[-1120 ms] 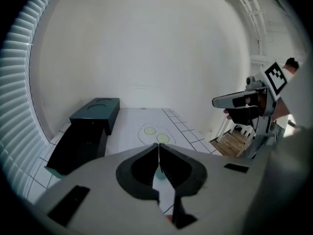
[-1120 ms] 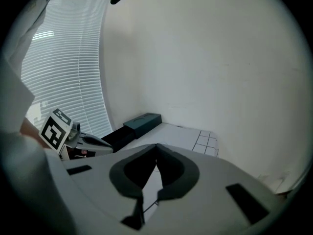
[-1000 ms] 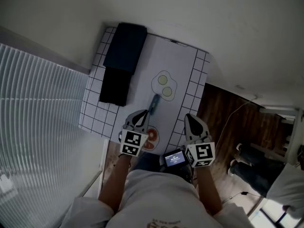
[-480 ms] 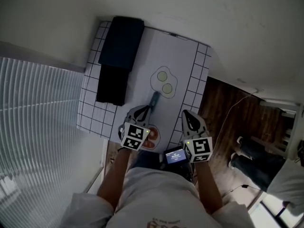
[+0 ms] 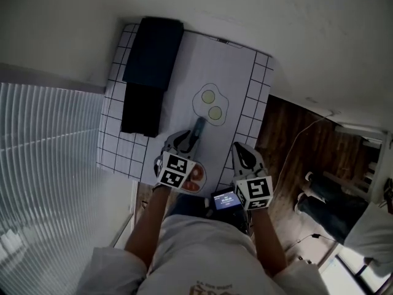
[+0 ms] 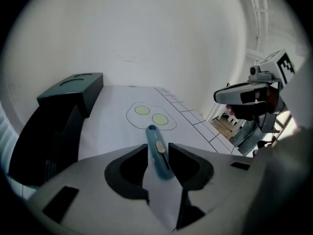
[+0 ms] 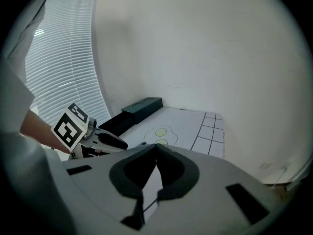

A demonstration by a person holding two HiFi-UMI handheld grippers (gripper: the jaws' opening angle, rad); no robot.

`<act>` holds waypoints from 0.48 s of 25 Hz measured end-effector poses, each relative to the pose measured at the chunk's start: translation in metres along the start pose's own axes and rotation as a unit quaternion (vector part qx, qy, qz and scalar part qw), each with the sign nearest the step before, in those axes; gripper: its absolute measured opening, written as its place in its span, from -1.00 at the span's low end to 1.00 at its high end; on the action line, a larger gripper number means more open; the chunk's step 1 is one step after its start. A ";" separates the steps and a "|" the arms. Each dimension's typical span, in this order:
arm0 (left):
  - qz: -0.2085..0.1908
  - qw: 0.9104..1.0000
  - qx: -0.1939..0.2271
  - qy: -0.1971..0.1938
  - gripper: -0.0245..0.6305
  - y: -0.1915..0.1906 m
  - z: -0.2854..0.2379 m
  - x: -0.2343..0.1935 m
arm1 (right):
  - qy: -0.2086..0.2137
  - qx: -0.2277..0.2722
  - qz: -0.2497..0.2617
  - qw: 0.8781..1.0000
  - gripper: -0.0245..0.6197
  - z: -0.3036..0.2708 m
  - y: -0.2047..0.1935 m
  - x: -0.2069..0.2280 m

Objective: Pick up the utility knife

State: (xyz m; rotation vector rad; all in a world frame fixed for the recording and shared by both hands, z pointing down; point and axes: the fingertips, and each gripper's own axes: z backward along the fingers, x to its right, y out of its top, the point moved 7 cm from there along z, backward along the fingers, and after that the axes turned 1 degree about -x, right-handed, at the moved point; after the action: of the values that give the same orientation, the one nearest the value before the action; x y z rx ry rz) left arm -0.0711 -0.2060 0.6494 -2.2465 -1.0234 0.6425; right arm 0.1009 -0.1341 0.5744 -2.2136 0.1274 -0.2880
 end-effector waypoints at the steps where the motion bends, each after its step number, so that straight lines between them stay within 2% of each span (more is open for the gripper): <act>1: 0.000 1.000 -0.003 -0.002 -0.53 0.000 -0.002 0.001 | 0.001 -0.001 0.001 1.000 -0.90 0.000 -0.001 0.000; 7: 0.011 1.000 -0.014 -0.007 -0.47 0.002 -0.015 0.005 | 0.007 -0.004 -0.002 1.000 -0.90 0.002 0.001 -0.003; 12: 0.002 0.999 -0.038 0.012 -0.41 0.002 -0.021 0.005 | 0.010 -0.008 -0.004 1.000 -0.90 0.002 -0.002 -0.004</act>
State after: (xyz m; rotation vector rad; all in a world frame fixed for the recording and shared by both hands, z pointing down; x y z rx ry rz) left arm -0.0534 -0.2097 0.6622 -2.3167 -1.0472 0.5862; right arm 0.0976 -0.1305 0.5739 -2.2272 0.1336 -0.3150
